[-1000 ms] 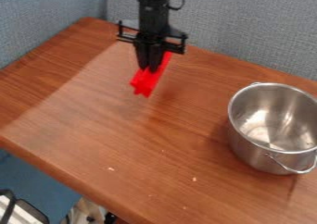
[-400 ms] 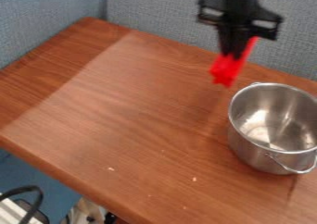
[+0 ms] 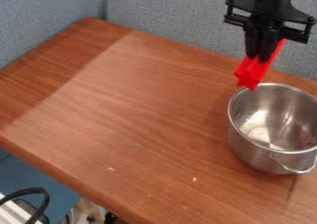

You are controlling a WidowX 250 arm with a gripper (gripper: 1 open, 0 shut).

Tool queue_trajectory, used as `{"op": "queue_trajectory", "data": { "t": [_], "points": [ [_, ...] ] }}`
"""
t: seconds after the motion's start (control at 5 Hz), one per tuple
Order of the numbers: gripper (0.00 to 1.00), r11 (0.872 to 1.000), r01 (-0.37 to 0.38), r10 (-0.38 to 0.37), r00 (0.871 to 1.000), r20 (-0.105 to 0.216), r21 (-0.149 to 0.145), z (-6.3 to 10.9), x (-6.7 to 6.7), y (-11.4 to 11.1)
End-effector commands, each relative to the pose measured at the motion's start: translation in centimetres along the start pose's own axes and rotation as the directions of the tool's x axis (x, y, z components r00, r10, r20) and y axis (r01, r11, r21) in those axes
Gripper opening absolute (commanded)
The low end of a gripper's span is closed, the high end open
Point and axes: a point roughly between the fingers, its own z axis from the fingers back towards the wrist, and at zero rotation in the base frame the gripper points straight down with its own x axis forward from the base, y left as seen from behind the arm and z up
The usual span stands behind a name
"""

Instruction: Put the red object in the metal pot

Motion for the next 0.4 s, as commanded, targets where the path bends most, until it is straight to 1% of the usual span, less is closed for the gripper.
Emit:
{"op": "queue_trajectory", "data": {
  "t": [0.0,0.2],
  "points": [
    [0.00,1.000,-0.004,0.004,0.998,0.059,-0.012,2.67,-0.78,0.56],
    [0.00,1.000,0.014,-0.013,0.998,0.060,-0.013,2.71,-0.90,0.54]
  ]
}}
